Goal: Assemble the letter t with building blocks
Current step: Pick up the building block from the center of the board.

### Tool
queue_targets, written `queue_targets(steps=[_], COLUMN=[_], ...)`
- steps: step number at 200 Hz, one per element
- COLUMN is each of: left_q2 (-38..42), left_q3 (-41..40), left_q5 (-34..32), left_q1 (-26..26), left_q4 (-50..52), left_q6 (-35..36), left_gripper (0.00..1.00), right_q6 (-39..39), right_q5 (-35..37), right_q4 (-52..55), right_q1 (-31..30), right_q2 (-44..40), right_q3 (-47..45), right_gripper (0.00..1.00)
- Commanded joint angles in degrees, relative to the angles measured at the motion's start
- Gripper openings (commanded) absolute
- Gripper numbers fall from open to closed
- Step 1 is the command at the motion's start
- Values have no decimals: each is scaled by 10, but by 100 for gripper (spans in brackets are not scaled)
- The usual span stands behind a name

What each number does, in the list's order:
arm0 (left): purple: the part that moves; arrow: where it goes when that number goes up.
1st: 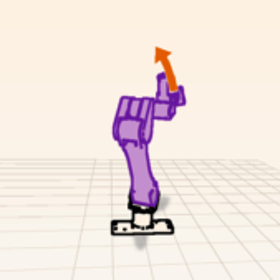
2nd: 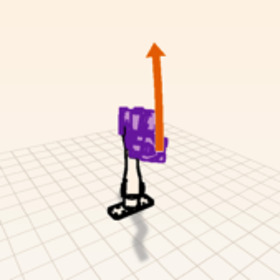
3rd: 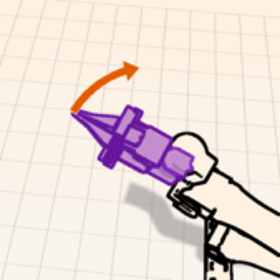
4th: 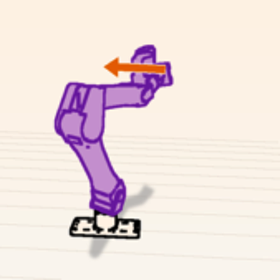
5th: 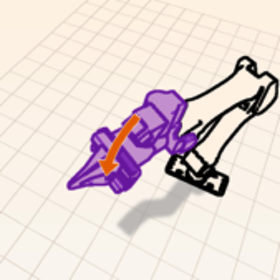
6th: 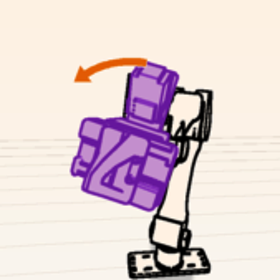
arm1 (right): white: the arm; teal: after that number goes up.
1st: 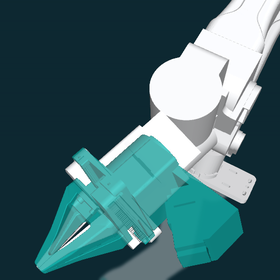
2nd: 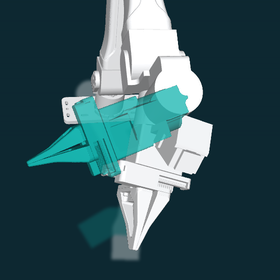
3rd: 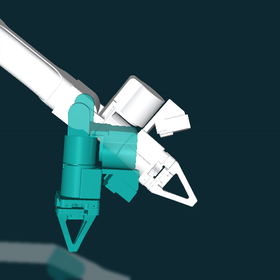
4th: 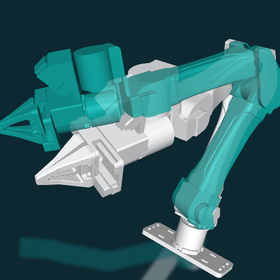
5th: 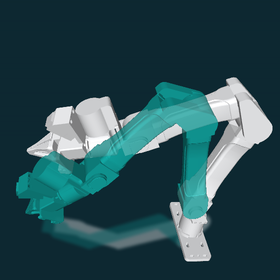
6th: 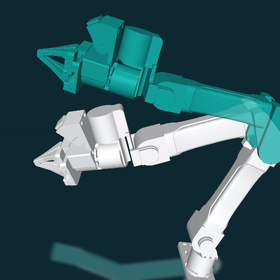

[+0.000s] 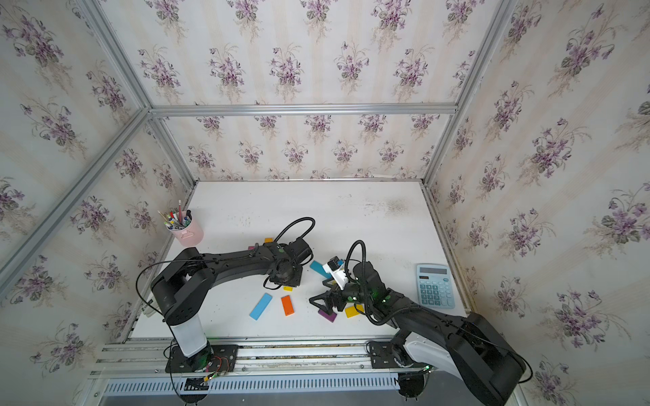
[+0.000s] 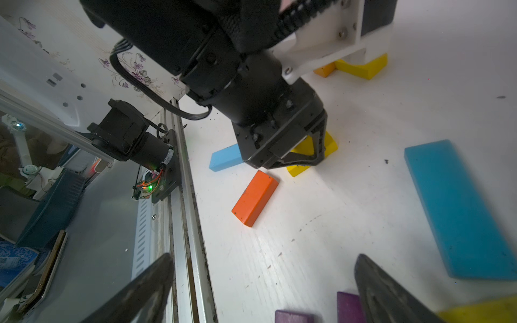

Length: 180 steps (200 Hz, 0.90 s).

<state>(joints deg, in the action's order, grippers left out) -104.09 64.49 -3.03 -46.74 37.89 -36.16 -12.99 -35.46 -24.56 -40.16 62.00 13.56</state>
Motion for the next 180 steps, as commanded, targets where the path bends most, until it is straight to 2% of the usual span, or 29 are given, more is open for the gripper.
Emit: queue_targets(steps=[1,33,56,94,125,151,180], left_q2=[5,21,45,104,147,170,165], left_q3=[-4,-1,4,-16,-46,-69,-74], left_q5=[-1,-5,-11,-9,-3,12,8], left_q1=[1,2,13,56,104,146,171], left_q4=[17,32,52,74,93,88,89], left_q6=[-11,-11,-3,12,19,35,49], left_gripper=[24,18,18,19,22,23,24], right_q6=[7,8,10,10,12,23,32], right_q5=[-9,-4,-1,1,16,0,-39], right_q4=[-18,-17,-17,5,48,71,70], right_q1=[0,0,-1,-1,-1,-2,-5], right_q2=[3,5,16,38,45,101,211], right_q3=[3,3,5,35,96,170,252], right_gripper=[100,100,100,100,100,100,100])
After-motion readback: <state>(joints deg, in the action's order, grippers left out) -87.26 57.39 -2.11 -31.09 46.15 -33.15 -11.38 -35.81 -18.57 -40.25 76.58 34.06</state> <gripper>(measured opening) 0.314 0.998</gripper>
